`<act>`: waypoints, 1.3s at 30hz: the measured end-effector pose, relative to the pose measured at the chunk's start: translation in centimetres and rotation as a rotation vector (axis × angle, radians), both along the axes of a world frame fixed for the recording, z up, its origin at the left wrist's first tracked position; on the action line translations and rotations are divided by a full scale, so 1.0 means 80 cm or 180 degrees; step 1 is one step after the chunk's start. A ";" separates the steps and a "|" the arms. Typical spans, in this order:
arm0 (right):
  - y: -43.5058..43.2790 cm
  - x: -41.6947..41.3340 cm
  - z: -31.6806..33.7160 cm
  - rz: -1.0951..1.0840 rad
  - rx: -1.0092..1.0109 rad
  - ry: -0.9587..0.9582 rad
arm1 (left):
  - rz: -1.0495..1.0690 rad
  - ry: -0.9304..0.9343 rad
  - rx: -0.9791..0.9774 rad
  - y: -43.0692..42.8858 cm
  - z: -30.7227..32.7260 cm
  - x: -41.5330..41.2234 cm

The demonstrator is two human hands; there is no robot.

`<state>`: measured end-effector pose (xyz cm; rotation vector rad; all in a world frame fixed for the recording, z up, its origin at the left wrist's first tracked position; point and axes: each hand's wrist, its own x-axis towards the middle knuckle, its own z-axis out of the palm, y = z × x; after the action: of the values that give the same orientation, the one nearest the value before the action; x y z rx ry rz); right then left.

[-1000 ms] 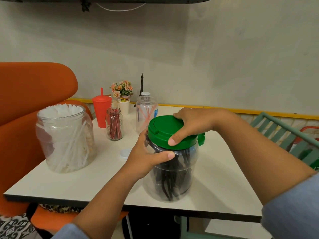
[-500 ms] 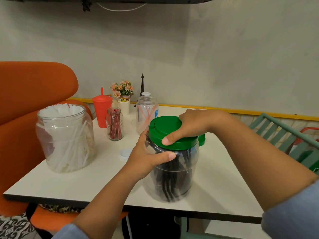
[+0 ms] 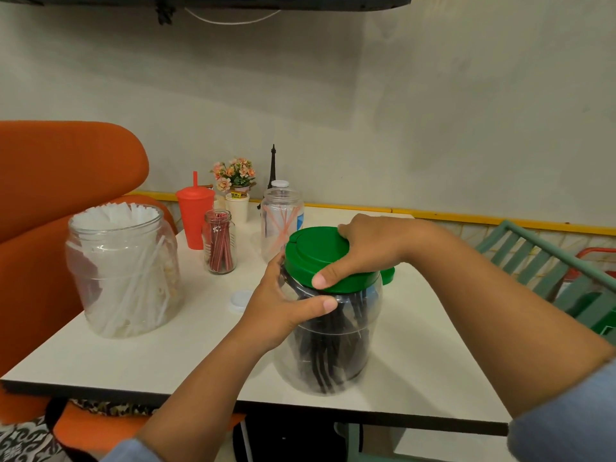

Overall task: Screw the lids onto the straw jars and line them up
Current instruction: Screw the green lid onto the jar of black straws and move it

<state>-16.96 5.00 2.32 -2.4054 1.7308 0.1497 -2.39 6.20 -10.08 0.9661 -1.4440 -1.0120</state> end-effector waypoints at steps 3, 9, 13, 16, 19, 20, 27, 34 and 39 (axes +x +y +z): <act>0.002 0.010 -0.009 -0.0245 -0.0232 0.0145 | -0.0031 0.0006 -0.0014 0.000 -0.001 0.000; -0.006 -0.014 0.007 -0.0069 0.0012 0.0078 | 0.0024 -0.0024 0.0051 0.000 0.000 0.001; -0.009 -0.032 0.007 0.0310 0.0290 -0.0519 | 0.0066 -0.0071 0.0041 0.001 0.003 0.000; -0.012 -0.034 0.000 0.0360 0.0310 -0.0795 | 0.0055 -0.0074 0.0045 0.003 0.004 0.000; -0.013 -0.030 -0.006 0.0309 0.0138 -0.0721 | 0.0042 -0.0078 0.0063 0.002 0.003 0.000; -0.012 -0.027 -0.008 0.0255 0.0077 -0.0695 | 0.0038 -0.0080 0.0075 0.002 0.003 0.000; -0.002 -0.012 -0.023 -0.0241 -0.0506 -0.0336 | 0.0033 -0.0041 0.0086 0.006 0.006 -0.001; -0.010 -0.034 -0.009 0.0164 0.0051 -0.0582 | 0.0055 -0.0036 0.0033 0.006 0.006 -0.002; -0.003 -0.027 -0.021 -0.0112 -0.0335 -0.0702 | 0.0074 -0.0016 0.0013 0.006 0.005 -0.003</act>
<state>-19.08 4.78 0.62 -2.3566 1.7174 -0.2088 -2.64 6.69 -9.64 0.9869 -1.4324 -0.9964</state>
